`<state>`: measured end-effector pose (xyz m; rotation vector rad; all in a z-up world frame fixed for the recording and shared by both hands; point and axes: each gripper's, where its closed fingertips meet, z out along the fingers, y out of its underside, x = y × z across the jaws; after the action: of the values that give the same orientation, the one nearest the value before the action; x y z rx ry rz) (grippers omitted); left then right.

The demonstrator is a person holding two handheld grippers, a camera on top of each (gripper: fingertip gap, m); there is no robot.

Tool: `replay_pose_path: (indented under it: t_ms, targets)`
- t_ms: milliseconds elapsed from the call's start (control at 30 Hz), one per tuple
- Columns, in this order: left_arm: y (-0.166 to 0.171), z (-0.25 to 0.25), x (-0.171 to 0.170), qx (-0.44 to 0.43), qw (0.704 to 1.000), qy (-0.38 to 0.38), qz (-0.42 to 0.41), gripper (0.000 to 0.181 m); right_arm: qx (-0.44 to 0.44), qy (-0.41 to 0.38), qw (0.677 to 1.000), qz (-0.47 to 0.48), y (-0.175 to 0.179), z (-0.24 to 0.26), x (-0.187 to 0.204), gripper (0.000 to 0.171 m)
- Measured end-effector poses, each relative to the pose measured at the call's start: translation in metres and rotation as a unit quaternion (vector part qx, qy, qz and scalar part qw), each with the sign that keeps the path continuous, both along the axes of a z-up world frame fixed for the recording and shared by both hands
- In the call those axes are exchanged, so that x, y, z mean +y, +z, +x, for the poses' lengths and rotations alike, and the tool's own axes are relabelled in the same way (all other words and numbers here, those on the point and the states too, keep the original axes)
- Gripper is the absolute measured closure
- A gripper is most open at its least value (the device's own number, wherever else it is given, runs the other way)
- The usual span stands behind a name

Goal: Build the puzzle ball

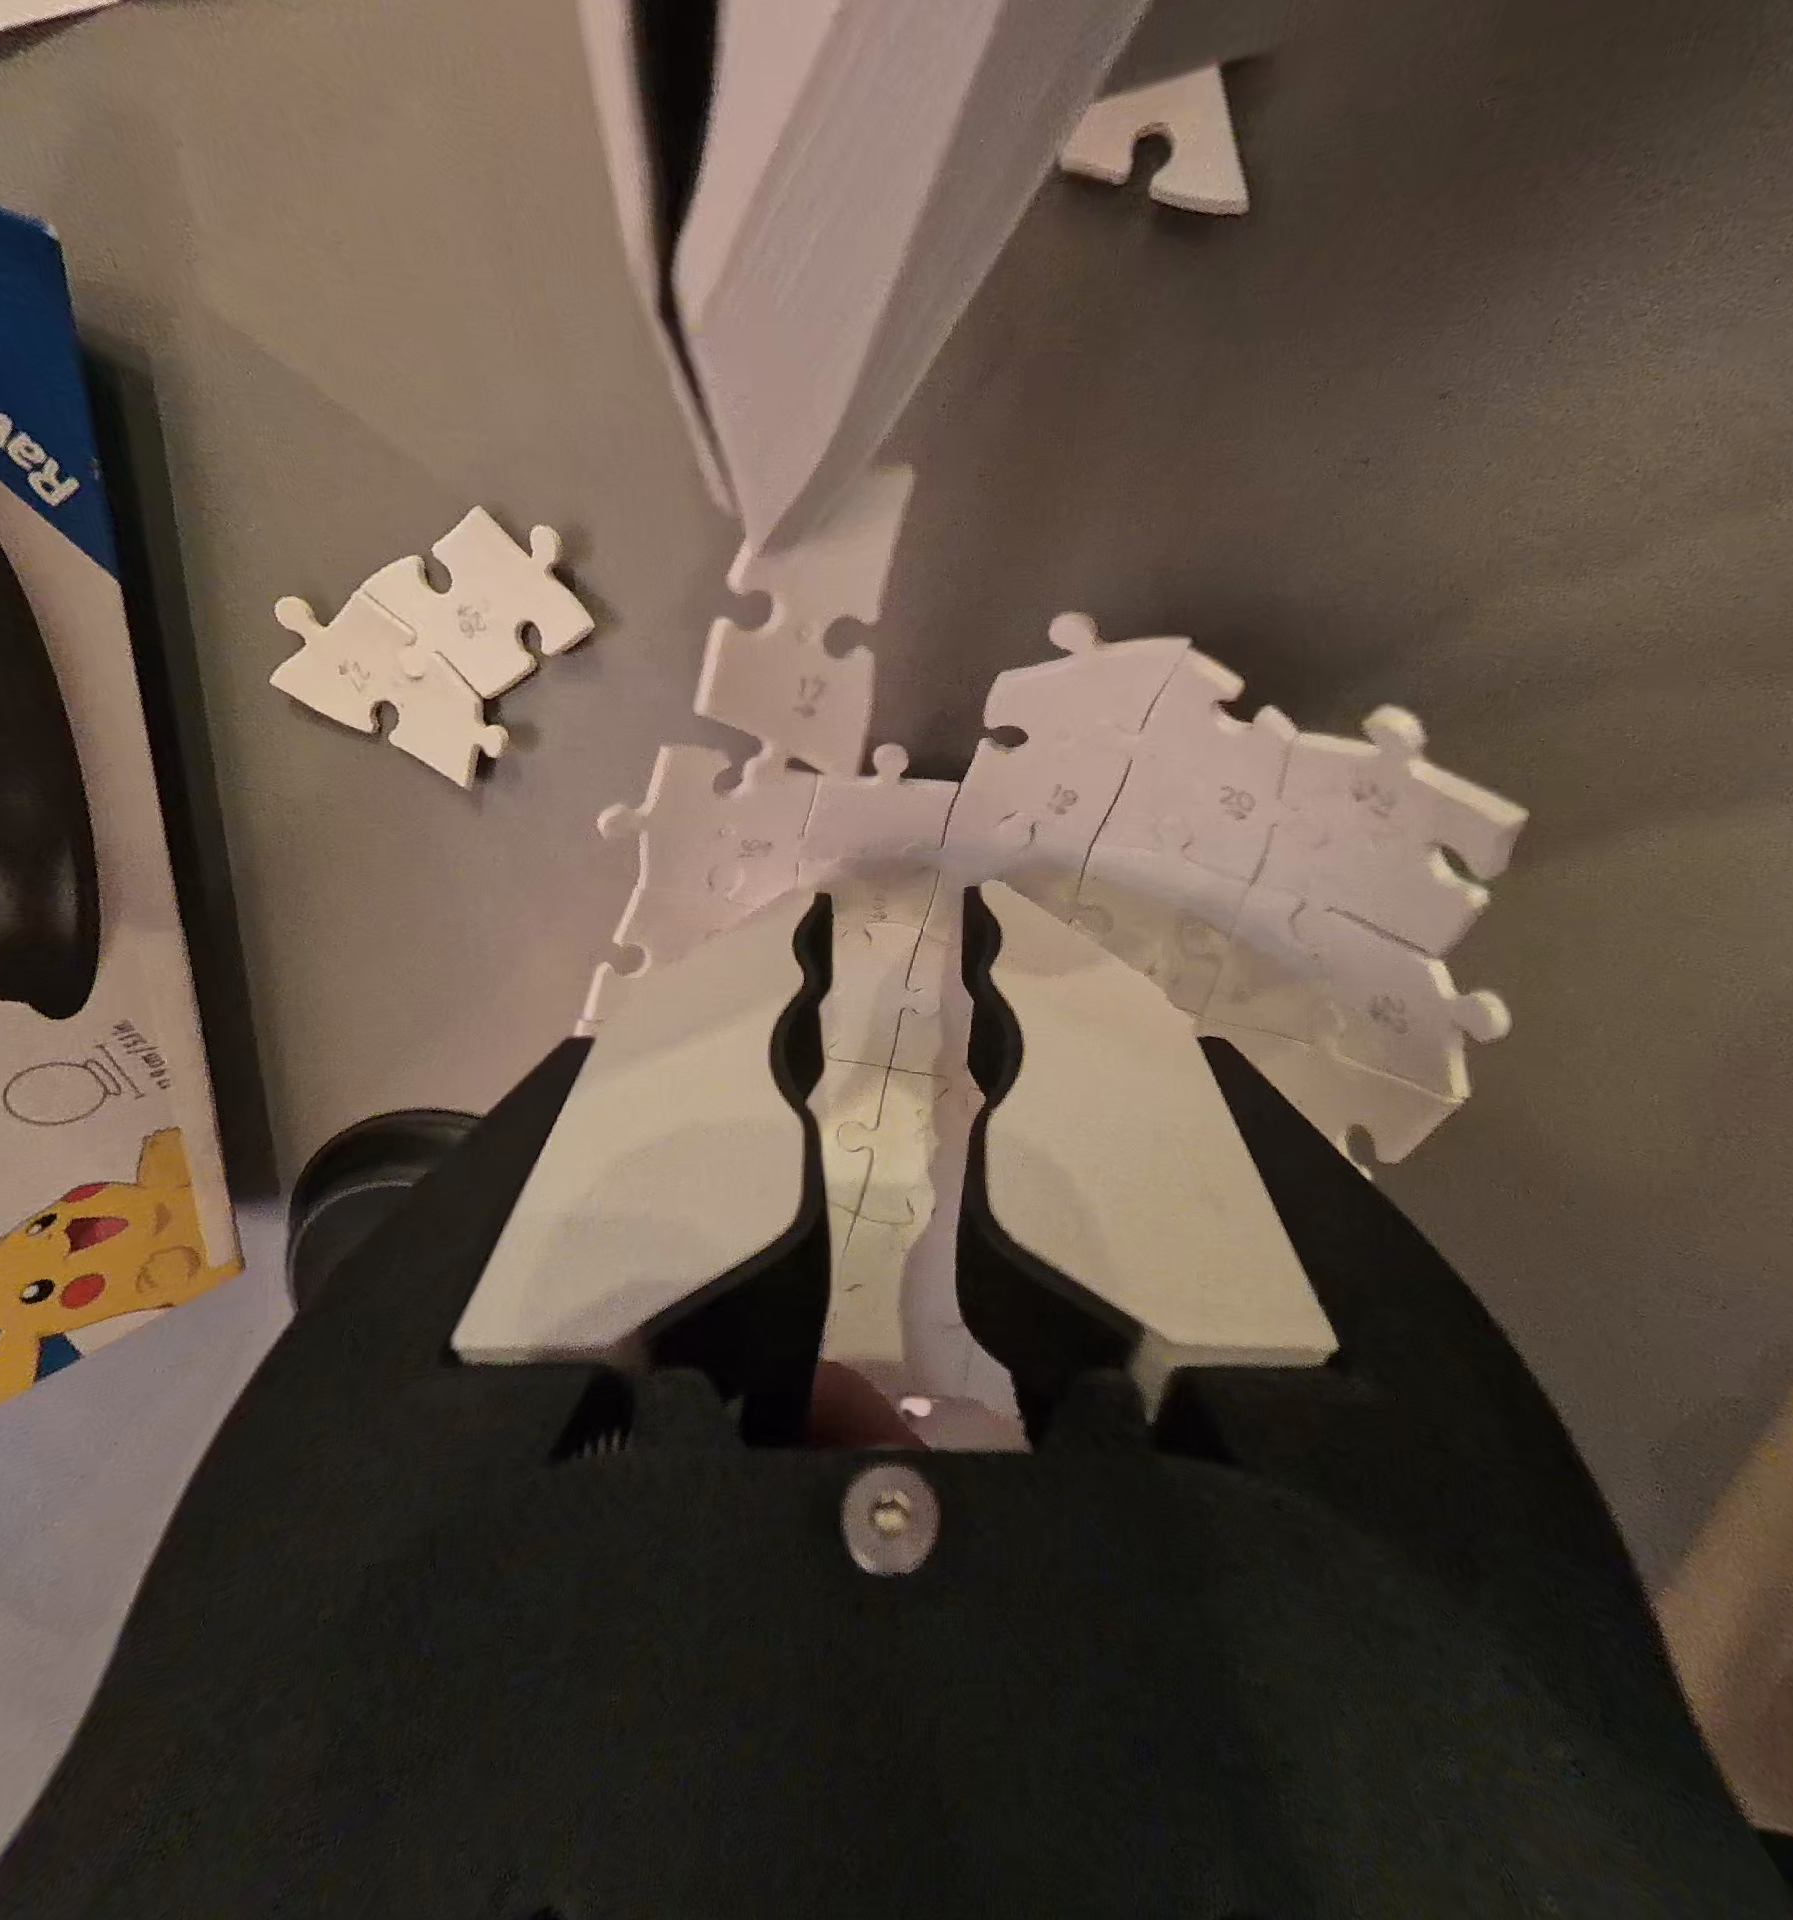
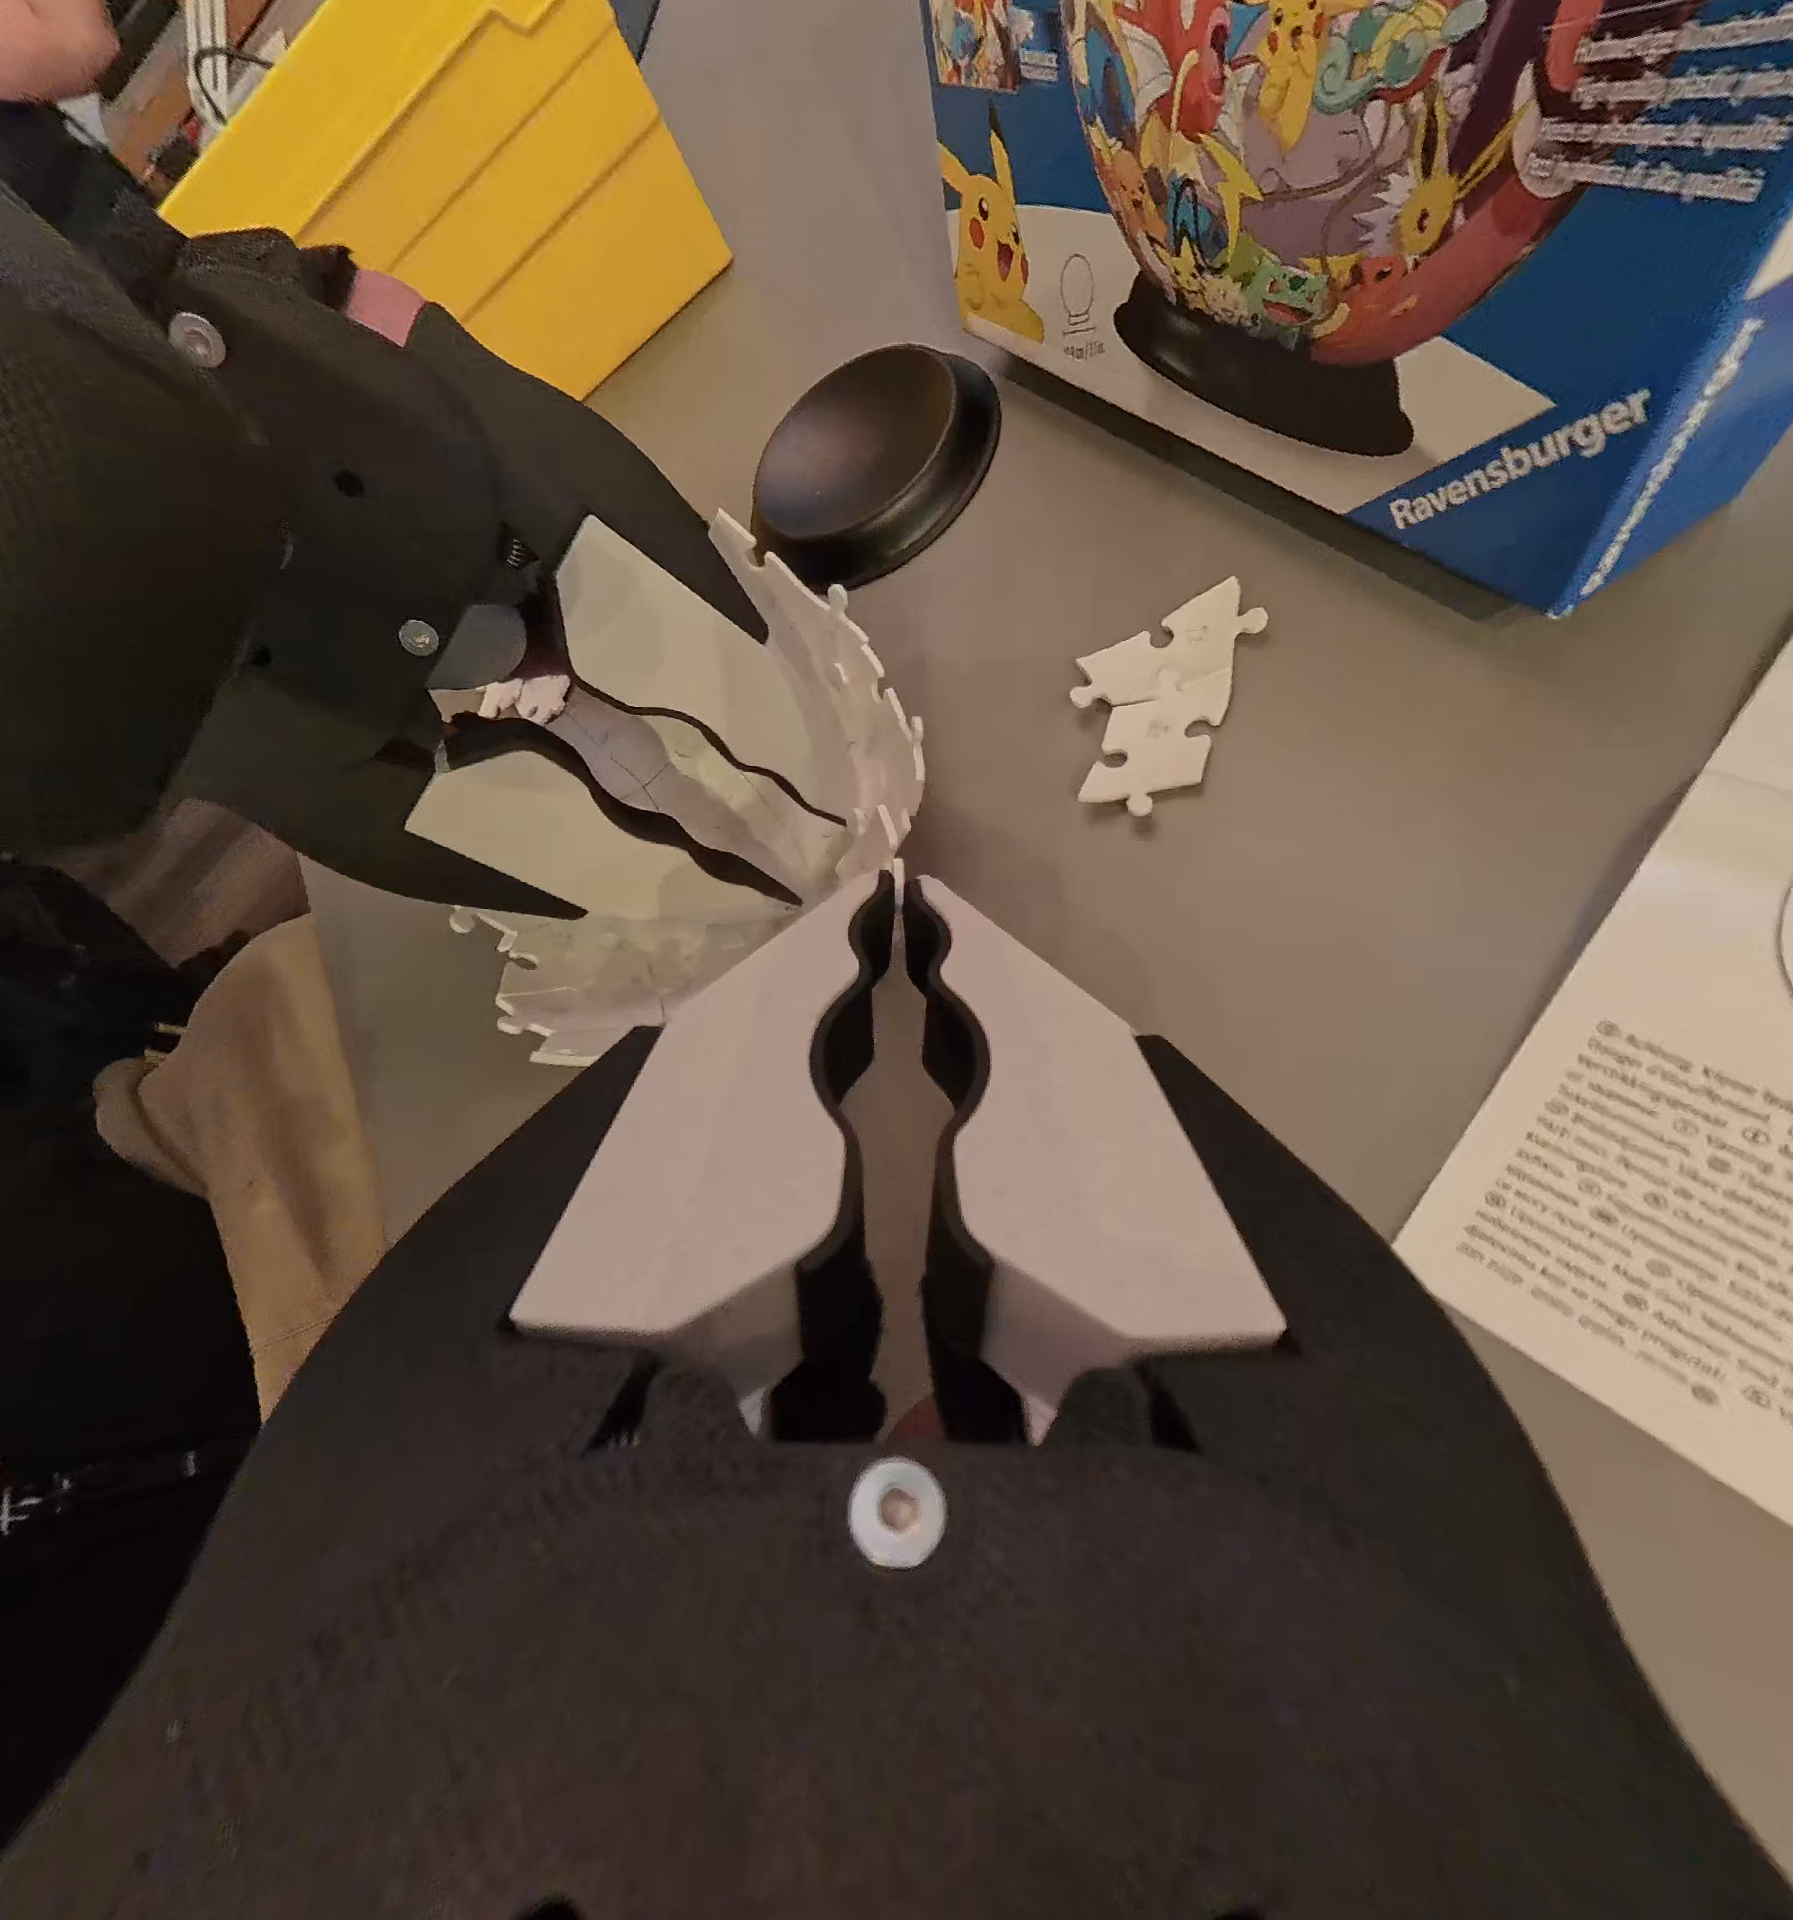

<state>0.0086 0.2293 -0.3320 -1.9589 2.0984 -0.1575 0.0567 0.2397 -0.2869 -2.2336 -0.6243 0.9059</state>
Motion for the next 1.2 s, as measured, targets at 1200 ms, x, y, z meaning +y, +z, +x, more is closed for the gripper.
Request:
replay_pose_path:
  t_ms: [1200]
  targets:
    - [-0.001, 0.006, 0.006, 0.068, 0.995, -0.065, -0.043, 0.148, -0.084, 0.054, 0.995, -0.011, -0.027, -0.001, 0.027, 0.171]
